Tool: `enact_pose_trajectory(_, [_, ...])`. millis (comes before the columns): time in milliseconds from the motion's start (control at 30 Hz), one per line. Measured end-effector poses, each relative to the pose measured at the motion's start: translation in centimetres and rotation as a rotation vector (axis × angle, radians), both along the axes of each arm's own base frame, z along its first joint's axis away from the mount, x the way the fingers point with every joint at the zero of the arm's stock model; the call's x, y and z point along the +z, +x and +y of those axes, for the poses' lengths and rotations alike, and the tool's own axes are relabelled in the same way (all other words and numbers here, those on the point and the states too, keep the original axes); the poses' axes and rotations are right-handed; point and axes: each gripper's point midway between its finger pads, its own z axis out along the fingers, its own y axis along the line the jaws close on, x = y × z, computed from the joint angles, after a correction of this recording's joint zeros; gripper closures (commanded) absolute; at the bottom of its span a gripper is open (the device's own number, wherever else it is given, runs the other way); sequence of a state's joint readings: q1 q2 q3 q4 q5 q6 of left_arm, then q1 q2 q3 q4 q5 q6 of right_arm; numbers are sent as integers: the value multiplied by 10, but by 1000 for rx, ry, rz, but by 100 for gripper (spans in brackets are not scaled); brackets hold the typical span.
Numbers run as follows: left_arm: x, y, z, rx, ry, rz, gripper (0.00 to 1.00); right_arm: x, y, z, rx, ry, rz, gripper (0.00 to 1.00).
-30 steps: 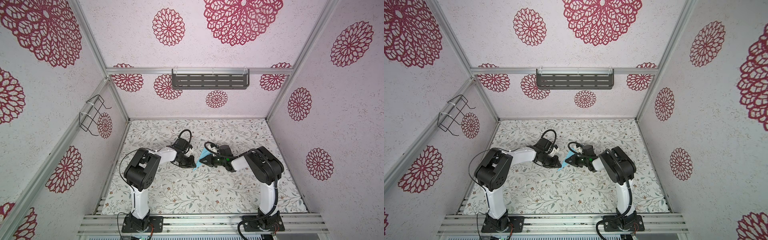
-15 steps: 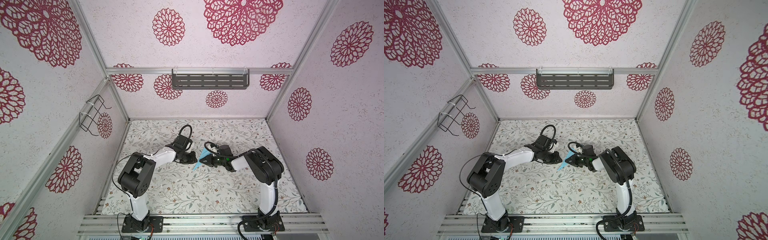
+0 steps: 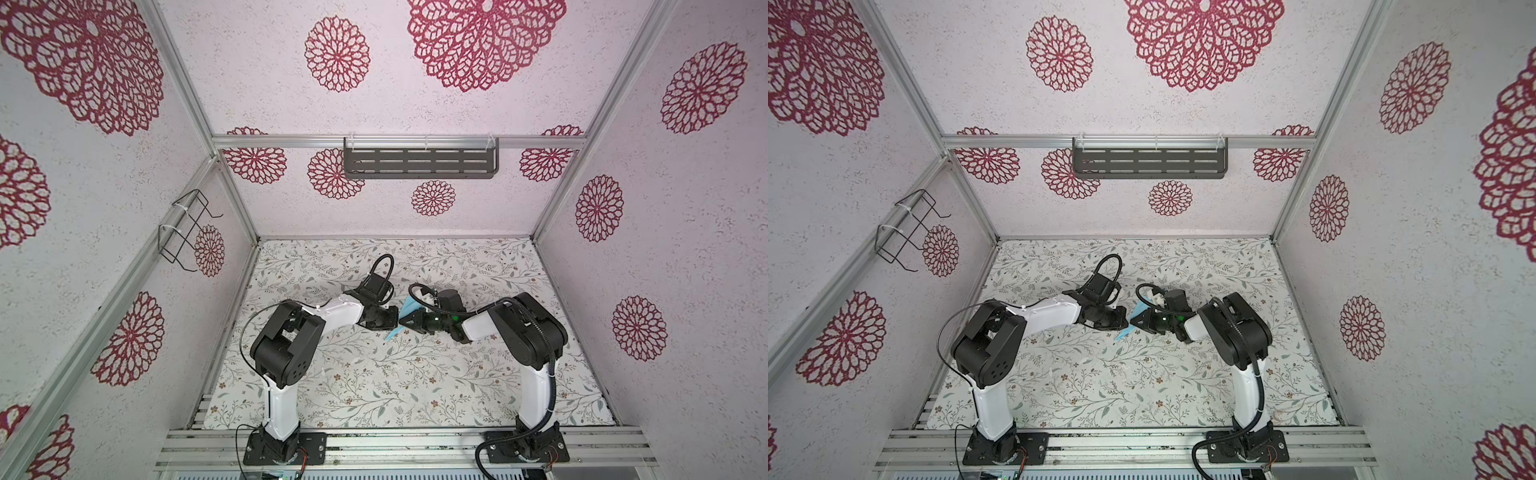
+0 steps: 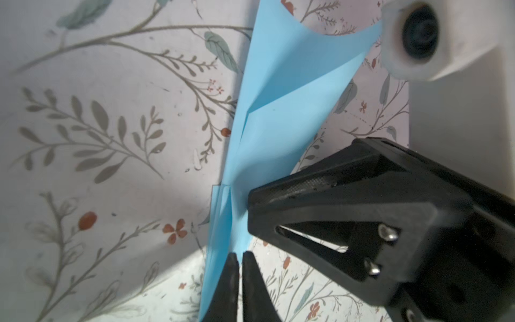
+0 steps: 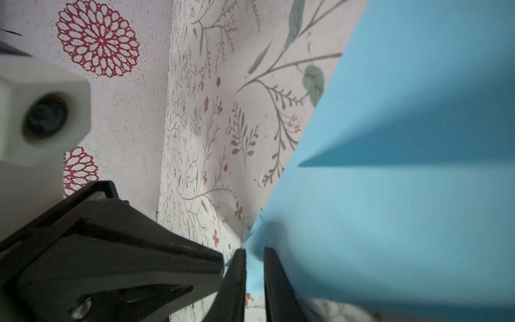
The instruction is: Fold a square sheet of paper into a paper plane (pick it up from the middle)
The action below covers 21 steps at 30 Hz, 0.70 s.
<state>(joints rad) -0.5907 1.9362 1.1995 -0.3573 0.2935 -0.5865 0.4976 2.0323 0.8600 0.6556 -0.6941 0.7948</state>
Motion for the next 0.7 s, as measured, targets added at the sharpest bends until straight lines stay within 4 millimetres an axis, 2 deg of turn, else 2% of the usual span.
enact_pose_trajectory(700, [-9, -22, 7, -52, 189, -1, 90, 0, 0, 0, 0, 1, 0, 80])
